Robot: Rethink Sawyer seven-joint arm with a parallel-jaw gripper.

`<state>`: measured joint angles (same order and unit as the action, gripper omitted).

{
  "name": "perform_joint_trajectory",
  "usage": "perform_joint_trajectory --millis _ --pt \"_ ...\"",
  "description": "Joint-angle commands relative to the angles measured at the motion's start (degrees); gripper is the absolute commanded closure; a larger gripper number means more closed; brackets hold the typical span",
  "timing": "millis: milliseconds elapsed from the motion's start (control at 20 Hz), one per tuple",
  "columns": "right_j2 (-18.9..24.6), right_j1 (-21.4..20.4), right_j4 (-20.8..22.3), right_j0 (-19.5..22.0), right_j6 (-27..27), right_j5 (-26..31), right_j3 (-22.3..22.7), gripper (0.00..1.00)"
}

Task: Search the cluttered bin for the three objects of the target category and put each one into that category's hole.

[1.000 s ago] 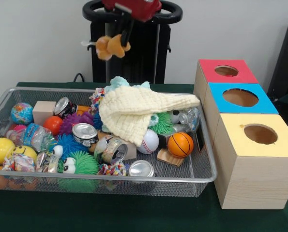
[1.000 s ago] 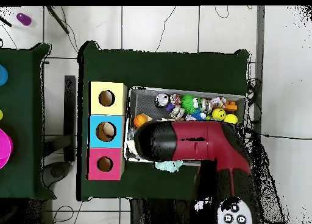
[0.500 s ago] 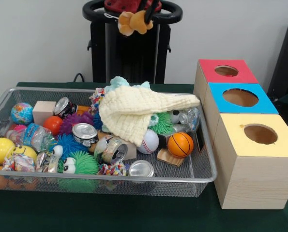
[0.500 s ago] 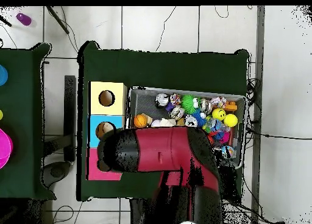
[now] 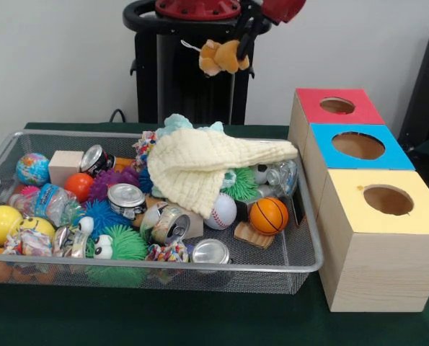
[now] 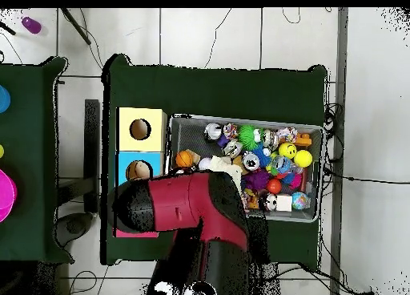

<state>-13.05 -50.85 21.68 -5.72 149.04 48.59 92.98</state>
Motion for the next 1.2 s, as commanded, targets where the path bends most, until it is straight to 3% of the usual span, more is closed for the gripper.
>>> perform_joint_trajectory --millis 50,350,600,950,1200 --pt "-4.58 8.64 -0.05 -3.58 21.31 -6.19 2.15 1.0" --pt "-6.83 10.02 -2.45 -9.48 23.58 0.28 0.73 1.0" --pt "-7.8 12.9 -7.61 -14.14 25.96 11.48 -7.28 1.0" --pt "-8.7 14.92 -11.85 -14.96 23.65 21.18 -14.95 1.0" --pt "-9.25 15.51 -12.76 -15.14 23.14 21.98 -16.39 1.0"
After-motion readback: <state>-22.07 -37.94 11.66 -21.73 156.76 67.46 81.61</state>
